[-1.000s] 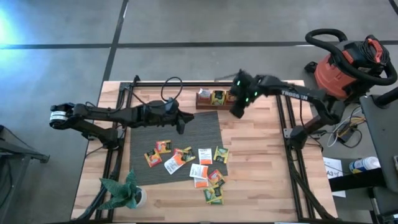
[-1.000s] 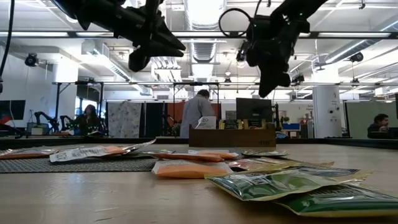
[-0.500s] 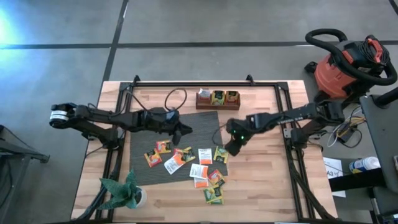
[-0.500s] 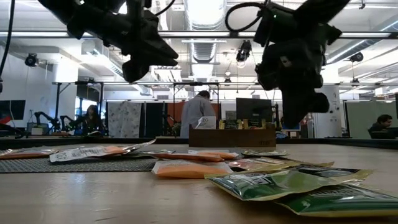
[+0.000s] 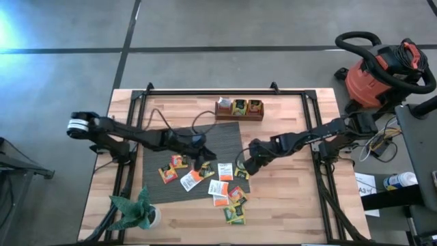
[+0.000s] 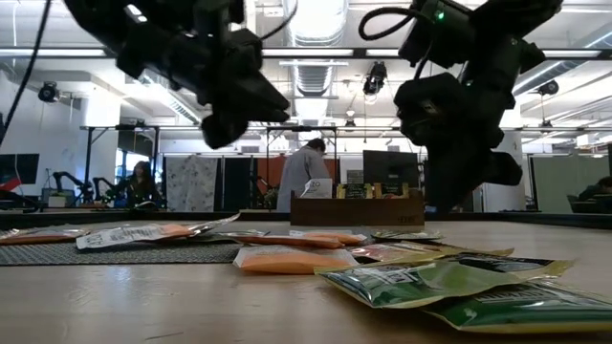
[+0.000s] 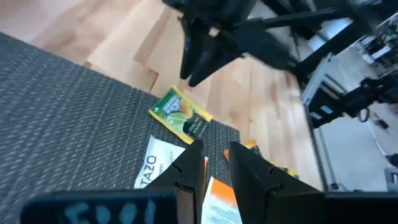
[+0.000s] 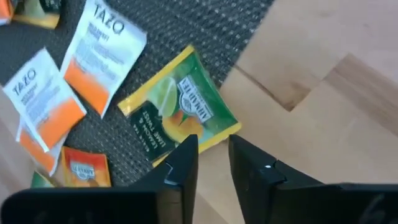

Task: Pick & Place Tea
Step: Put the yellow tea bag into the middle section of the wooden organizer

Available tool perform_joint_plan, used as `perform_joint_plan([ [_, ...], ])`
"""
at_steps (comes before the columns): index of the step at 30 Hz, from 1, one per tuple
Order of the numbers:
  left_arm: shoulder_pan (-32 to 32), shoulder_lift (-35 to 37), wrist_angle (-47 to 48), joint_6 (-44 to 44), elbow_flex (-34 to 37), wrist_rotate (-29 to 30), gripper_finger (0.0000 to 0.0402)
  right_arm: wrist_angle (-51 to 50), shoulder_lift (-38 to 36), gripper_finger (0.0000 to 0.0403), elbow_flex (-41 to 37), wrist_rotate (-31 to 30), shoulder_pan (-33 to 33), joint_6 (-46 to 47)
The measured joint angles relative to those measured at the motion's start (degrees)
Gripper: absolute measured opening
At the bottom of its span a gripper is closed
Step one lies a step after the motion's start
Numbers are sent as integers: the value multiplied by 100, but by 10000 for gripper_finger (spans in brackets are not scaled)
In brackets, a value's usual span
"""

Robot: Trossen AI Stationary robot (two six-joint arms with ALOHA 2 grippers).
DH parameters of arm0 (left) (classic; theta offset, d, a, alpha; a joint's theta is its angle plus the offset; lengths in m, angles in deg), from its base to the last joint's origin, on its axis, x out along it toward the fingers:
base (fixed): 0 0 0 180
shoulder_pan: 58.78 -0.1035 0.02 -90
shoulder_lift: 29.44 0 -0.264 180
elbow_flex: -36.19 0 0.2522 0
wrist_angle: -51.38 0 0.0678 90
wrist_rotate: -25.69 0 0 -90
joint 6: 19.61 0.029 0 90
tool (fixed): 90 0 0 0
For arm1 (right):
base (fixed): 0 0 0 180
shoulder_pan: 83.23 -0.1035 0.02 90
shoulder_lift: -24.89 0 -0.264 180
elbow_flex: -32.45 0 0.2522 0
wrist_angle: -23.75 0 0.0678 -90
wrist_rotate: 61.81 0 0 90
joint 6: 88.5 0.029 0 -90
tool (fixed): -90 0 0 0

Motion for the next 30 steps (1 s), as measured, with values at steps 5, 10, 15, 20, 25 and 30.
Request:
perform_joint_plan([
  [5,101,-898,16,-60,-646,42,69,-9,-23,110,-2,-3,-423,-44],
  [10,118,-1443,176,-163,-1335,-63,69,-45,-22,116,-11,-277,-1021,114],
  [15,116,-1570,647,211,-1980,-51,69,-37,-4,116,-35,-798,-1466,703],
  [20,96,-1577,1055,745,-2226,138,69,-36,-5,116,-42,-1091,-1683,1322],
  [25,92,-1554,1126,699,-2228,286,69,-57,-7,116,-121,-1087,-1720,2240],
  [30,89,-1613,1118,954,-2228,306,69,90,-7,116,-289,-880,-1726,2917],
])
